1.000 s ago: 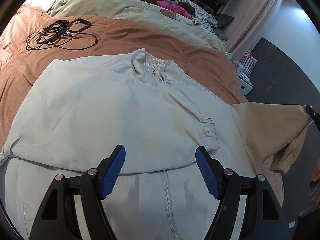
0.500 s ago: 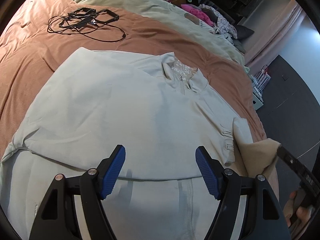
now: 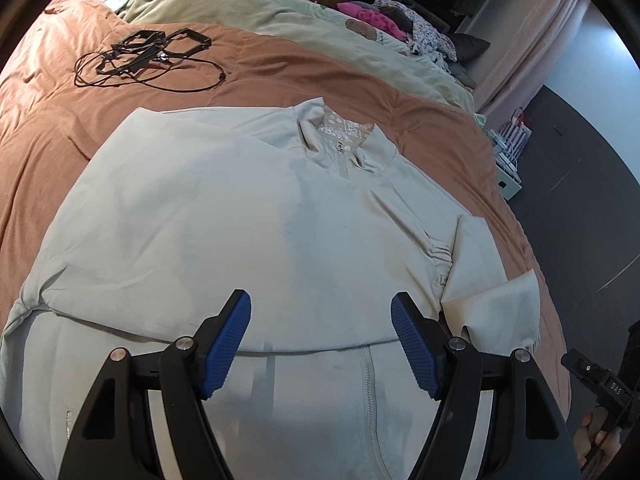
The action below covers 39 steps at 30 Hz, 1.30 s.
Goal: Fold large clothes
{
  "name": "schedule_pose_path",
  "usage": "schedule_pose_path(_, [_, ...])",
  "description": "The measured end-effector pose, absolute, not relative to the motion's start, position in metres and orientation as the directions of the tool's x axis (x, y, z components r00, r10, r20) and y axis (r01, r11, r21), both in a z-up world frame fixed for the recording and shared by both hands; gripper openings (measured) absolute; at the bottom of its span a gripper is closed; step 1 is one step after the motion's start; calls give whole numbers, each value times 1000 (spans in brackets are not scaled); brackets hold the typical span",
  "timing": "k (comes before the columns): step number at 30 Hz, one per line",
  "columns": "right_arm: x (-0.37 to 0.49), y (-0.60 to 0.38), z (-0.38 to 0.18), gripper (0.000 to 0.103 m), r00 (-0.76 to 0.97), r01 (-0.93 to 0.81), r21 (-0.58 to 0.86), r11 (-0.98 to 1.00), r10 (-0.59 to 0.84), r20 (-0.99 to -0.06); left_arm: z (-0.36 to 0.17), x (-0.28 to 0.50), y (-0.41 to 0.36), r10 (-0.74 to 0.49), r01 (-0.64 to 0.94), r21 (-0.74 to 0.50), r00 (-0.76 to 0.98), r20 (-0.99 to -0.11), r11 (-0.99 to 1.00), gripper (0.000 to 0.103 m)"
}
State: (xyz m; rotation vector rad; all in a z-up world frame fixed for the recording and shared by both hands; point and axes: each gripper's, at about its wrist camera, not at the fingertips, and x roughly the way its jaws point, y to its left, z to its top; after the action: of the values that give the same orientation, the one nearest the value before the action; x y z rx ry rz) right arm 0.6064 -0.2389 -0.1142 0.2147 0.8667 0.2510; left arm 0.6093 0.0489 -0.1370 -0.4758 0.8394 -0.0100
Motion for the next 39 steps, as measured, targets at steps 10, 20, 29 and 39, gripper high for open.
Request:
schedule_pose_path(10, [607, -285, -185, 77, 540, 42, 485, 873, 389, -746, -134, 609, 40, -186, -148, -375, 671, -717, 915, 73])
schedule_pose_path(20, [647, -263, -215, 26, 555, 94, 489, 867, 362, -749, -130, 605, 65, -163, -198, -401, 691, -704, 894, 73])
schedule_pose_path(29, [648, -208, -104, 12, 669, -141, 289, 947, 306, -678, -119, 595, 85, -119, -238, -401, 717, -687, 885, 73])
schedule_pose_path(39, [652, -97, -31, 5, 675, -360, 208, 910, 408, -615, -119, 586, 124, -60, -328, -422, 726, -685, 845, 73])
